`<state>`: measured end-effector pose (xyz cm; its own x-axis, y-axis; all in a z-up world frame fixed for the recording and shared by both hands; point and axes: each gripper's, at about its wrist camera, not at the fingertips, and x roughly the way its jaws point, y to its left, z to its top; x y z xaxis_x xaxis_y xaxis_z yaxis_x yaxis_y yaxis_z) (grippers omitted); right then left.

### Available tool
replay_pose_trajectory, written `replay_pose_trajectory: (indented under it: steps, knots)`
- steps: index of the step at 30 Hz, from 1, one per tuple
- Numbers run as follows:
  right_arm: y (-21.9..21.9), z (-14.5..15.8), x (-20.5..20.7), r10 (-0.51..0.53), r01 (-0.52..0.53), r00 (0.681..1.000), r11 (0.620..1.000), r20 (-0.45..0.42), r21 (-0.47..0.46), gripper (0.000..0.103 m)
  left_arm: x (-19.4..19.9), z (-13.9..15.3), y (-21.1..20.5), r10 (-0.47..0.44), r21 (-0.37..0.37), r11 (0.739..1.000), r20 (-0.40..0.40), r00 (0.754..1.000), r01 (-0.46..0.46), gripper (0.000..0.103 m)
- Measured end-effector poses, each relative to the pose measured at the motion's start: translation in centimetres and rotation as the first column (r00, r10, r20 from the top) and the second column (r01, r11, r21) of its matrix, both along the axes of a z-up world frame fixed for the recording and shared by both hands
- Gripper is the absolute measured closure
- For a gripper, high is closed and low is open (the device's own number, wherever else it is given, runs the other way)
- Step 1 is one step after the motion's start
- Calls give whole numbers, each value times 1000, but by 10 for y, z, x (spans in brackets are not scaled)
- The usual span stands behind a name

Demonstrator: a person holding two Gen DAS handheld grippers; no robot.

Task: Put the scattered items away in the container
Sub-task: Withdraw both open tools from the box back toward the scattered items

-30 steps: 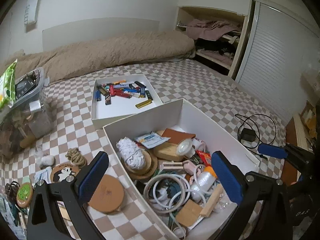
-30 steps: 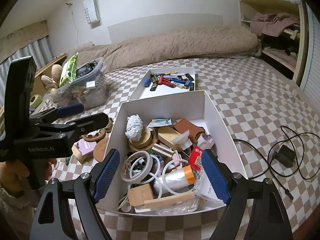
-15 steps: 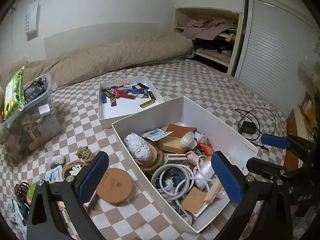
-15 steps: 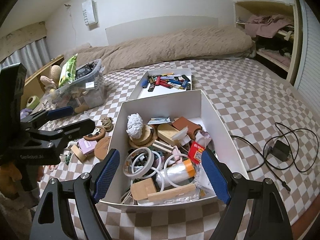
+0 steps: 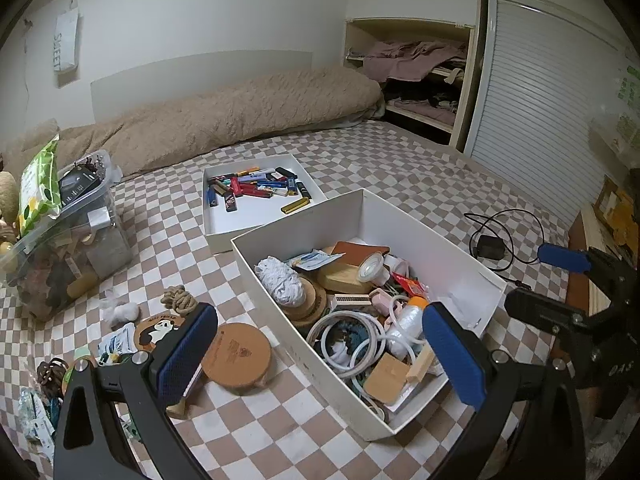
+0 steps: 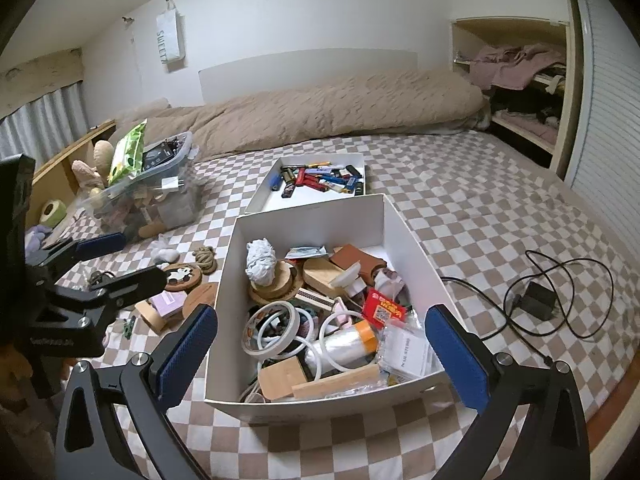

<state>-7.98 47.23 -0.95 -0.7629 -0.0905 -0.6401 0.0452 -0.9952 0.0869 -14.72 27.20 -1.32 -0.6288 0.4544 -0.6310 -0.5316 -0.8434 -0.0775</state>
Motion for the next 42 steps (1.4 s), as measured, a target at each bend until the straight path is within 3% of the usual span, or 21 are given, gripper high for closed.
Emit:
replay_pose_trajectory:
  steps: [20,42]
  knots:
    - [-32,6,16,11,-11,999,1000,-40,1,0,18,8,-59,62,34,998,-28,998,-61,0]
    - [-114,-7,6,140,-142,989,989,-48,-46,0,27,3,-177,228,55,973,-44,973,-226,0]
